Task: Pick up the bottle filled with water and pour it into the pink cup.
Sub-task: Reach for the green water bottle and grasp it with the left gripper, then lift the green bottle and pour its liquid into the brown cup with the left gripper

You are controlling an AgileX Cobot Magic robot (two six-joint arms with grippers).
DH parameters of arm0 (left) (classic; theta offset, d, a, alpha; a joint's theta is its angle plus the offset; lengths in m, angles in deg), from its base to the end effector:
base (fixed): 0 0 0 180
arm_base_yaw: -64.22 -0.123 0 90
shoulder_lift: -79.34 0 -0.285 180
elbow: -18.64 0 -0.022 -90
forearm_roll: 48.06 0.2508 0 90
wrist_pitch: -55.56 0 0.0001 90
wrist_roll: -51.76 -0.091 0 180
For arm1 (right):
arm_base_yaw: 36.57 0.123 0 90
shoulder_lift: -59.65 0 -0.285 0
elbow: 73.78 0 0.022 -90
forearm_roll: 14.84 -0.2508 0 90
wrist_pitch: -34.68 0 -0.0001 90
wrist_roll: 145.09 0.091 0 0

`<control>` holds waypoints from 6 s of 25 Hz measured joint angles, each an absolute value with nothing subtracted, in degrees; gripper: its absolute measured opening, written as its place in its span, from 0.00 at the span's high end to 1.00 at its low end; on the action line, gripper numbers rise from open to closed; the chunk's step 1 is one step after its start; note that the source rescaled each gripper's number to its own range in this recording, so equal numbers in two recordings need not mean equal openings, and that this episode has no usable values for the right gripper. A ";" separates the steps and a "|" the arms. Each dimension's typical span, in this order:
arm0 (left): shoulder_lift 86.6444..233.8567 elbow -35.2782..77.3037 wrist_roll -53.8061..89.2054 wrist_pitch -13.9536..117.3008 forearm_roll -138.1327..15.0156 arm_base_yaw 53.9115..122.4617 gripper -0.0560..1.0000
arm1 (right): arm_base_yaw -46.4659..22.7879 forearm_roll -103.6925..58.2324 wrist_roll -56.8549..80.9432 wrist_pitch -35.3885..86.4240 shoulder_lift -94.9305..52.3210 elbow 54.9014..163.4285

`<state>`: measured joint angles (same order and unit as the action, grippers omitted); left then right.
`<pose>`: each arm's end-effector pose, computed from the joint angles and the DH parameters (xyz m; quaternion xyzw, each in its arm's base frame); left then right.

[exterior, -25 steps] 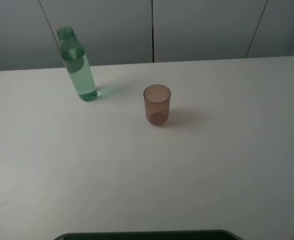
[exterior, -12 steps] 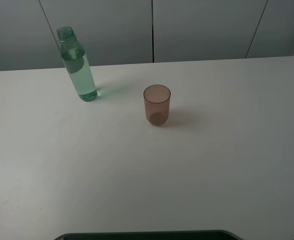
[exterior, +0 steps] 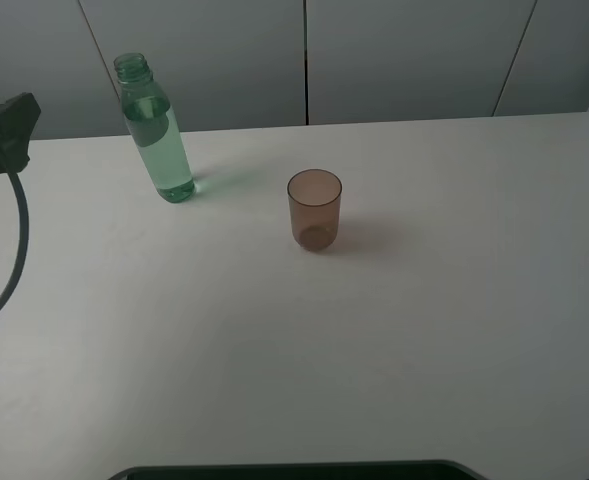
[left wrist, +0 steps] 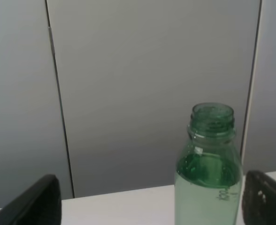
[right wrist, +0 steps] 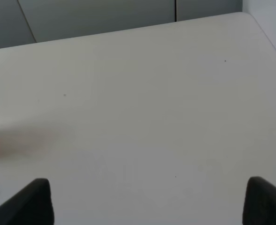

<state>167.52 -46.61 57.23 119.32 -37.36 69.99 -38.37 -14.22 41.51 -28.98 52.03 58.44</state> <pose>0.2099 -0.0364 0.1932 0.0902 0.7018 -0.0987 0.6997 -0.0091 -0.0006 0.2770 0.0635 0.8595 0.0158 0.5069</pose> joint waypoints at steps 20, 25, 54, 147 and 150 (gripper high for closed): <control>190.02 -33.62 58.38 123.77 -29.22 69.99 0.05 | -38.37 -14.22 41.51 -28.98 52.03 58.44; 195.88 -27.98 60.66 123.77 -25.84 69.99 0.05 | -38.37 -14.22 41.51 -28.98 52.03 58.44; 214.21 -8.18 67.81 120.52 -11.52 72.02 0.05 | -38.37 -14.22 41.62 -28.98 52.03 58.44; 198.37 -0.72 77.65 93.26 16.35 84.89 0.95 | -38.37 -14.22 41.62 -28.98 52.03 58.44; 198.37 -0.72 72.89 88.92 15.73 88.10 0.95 | -38.37 -14.22 41.62 -28.98 52.03 58.44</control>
<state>198.37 -0.72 72.89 88.92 15.73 88.10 -38.37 -14.22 41.62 -28.98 52.03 58.44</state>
